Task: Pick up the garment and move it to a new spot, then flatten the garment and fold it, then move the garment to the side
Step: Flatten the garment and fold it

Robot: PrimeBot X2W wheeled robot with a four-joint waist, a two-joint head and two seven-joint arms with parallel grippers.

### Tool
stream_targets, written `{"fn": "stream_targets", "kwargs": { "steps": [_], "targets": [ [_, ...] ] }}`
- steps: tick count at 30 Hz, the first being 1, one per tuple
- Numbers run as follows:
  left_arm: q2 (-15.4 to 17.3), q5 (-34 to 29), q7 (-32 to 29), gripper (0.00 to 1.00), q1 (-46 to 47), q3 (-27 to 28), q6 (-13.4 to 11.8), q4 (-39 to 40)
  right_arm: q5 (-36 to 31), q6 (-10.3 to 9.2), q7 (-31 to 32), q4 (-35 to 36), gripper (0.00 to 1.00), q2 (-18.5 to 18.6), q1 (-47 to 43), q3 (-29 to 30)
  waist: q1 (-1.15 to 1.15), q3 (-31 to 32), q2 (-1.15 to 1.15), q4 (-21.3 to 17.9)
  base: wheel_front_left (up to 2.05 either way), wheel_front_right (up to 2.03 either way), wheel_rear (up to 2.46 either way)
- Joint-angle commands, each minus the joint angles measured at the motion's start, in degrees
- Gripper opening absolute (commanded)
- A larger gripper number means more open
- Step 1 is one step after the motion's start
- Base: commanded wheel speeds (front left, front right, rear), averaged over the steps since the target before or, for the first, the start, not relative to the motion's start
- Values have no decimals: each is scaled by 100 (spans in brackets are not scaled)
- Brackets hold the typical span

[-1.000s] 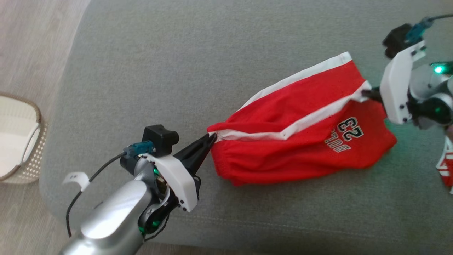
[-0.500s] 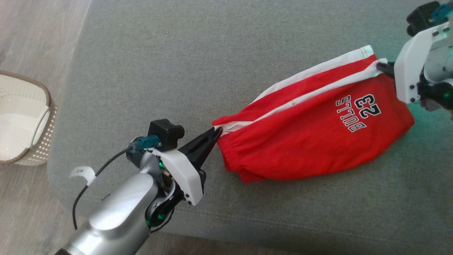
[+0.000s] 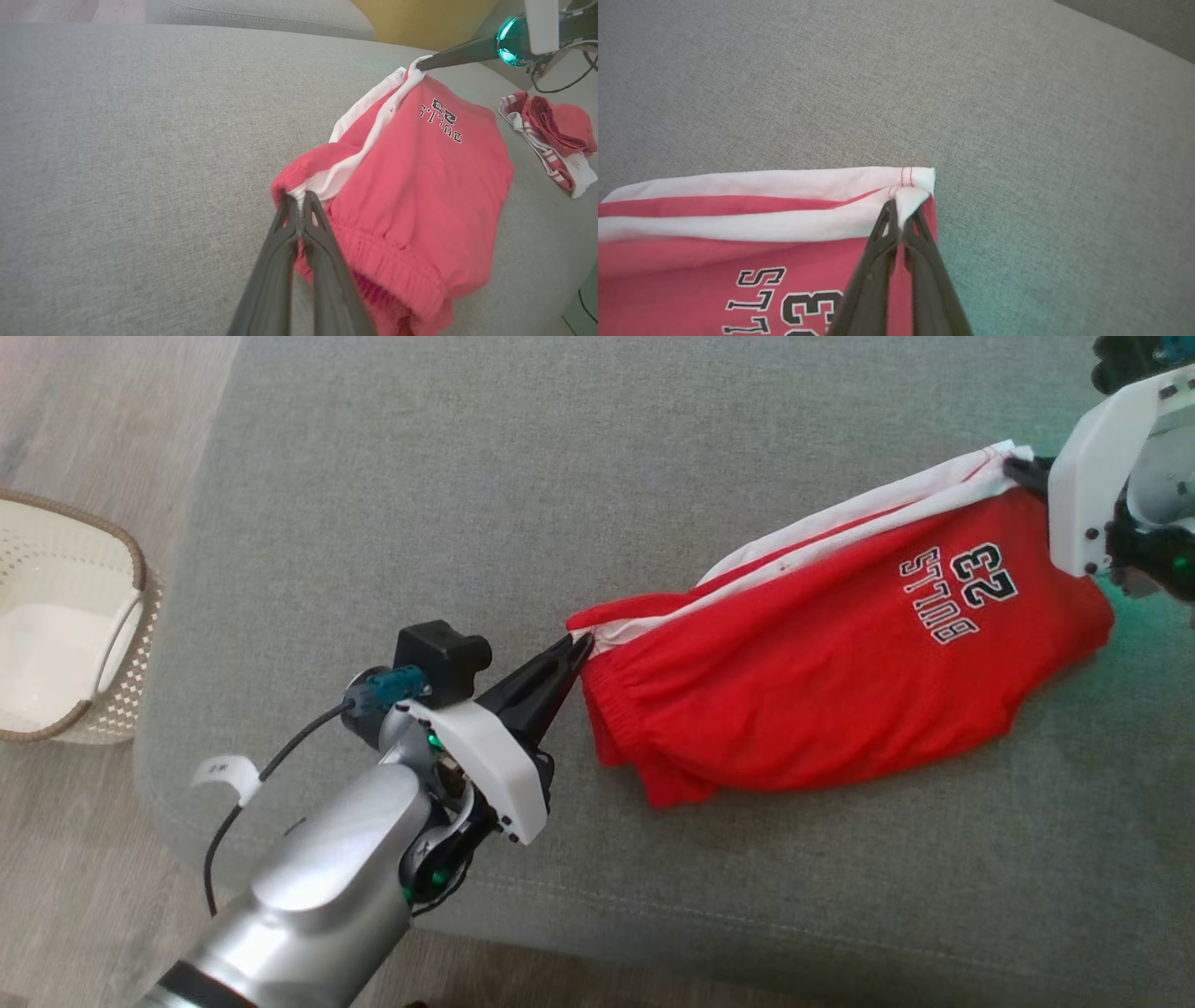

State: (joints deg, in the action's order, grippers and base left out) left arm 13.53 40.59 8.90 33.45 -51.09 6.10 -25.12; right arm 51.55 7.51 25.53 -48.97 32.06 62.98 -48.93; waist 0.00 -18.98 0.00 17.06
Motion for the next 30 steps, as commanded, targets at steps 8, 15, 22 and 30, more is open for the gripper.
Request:
{"fn": "stream_targets", "kwargs": {
  "steps": [8, 15, 22, 30],
  "targets": [
    [-7, -24, 171, 94, 313, 235, -74, -244, -161, -2, -1074, -478, 100, -209, 249, 189, 0, -3, 0, -48, 0, 0, 0],
    [13, -64, 453, 100, 251, 504, -436, -498, -313, -2, -2072, -1008, 100, -529, 59, 339, 0, 285, 0, -294, 0, 0, 0],
    [93, -250, 605, 100, -241, 1619, -1132, 96, -550, -2, -3523, -882, 100, -909, -499, 377, 0, 922, 0, -743, 0, 0, 0],
    [-118, -1460, 608, 100, -1655, 2945, -1427, 1482, -1189, -2, -4045, -373, 100, -1196, -1401, 925, 0, 1549, 0, -1202, 0, 0, 0]
  ]
}}
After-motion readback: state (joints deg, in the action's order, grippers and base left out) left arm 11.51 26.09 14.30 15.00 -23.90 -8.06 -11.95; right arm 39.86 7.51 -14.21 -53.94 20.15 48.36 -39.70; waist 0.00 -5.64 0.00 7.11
